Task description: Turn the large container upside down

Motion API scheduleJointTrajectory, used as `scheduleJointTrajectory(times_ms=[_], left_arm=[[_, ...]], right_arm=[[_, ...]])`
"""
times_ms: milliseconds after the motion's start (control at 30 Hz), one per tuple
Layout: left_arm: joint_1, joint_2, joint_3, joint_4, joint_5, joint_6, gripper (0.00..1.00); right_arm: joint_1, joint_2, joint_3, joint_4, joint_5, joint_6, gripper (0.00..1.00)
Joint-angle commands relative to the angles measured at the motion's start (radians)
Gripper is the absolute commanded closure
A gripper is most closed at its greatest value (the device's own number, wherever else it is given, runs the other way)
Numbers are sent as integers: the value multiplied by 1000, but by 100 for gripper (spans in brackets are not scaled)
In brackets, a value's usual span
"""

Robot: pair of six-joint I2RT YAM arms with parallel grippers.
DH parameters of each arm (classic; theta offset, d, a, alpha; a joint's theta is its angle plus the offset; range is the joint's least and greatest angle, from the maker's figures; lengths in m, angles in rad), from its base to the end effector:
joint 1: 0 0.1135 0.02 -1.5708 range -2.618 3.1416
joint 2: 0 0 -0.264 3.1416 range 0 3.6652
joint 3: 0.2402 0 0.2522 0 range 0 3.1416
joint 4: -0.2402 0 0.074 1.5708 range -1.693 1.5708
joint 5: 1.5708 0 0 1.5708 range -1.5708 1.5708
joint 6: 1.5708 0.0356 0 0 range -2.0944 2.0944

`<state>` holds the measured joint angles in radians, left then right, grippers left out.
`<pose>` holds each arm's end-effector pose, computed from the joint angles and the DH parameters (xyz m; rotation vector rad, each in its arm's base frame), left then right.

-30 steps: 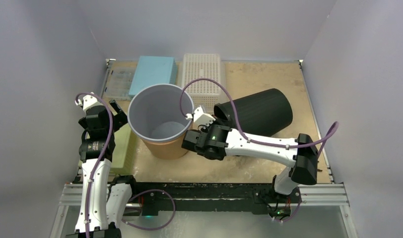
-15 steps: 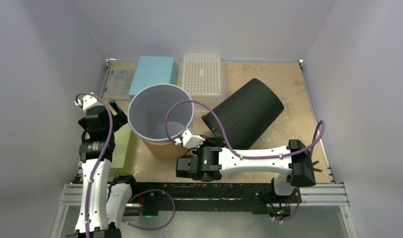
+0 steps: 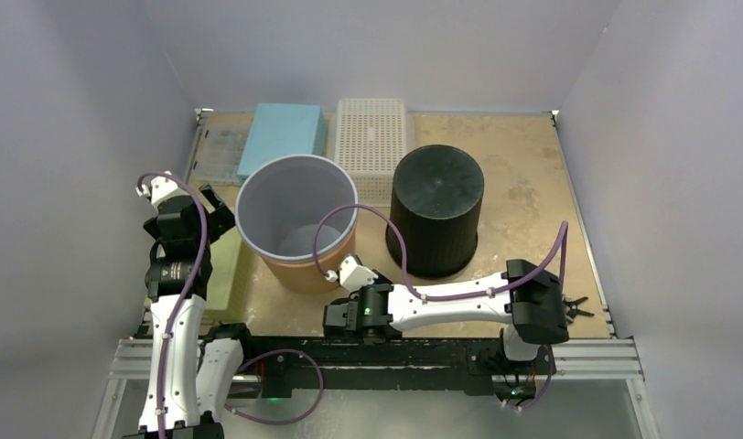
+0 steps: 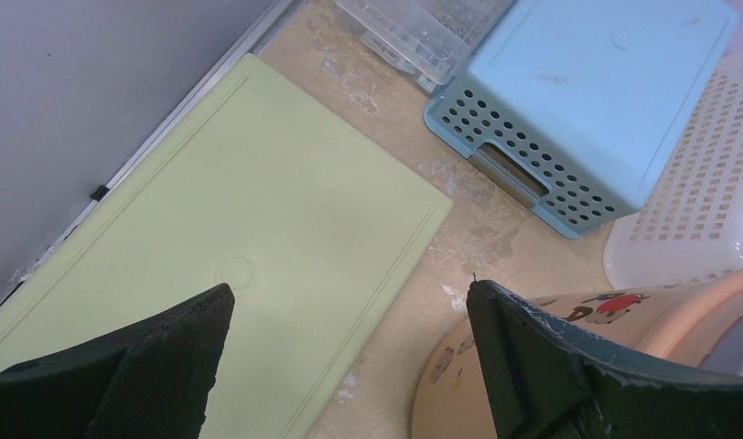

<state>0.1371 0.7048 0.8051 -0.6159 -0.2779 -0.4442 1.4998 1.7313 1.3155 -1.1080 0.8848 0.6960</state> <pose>0.1480 0.0303 0.3154 -0.7510 1.9250 0.1011 0.0498 0.3123 0.2336 -0.8744 2.1226 -0.4473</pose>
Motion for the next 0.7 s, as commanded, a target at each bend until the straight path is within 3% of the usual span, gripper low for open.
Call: scheduleJointTrajectory(times_ms=[0, 333, 667], left_arm=[[6, -9, 5, 19, -20, -17, 1], [4, -5, 3, 20, -15, -16, 2], [5, -2, 2, 24, -6, -13, 1]], right_arm=[[-1, -6, -34, 26, -23, 22, 100], [-1, -40, -87, 83, -41, 26, 100], [-1, -176, -99, 149, -54, 26, 100]])
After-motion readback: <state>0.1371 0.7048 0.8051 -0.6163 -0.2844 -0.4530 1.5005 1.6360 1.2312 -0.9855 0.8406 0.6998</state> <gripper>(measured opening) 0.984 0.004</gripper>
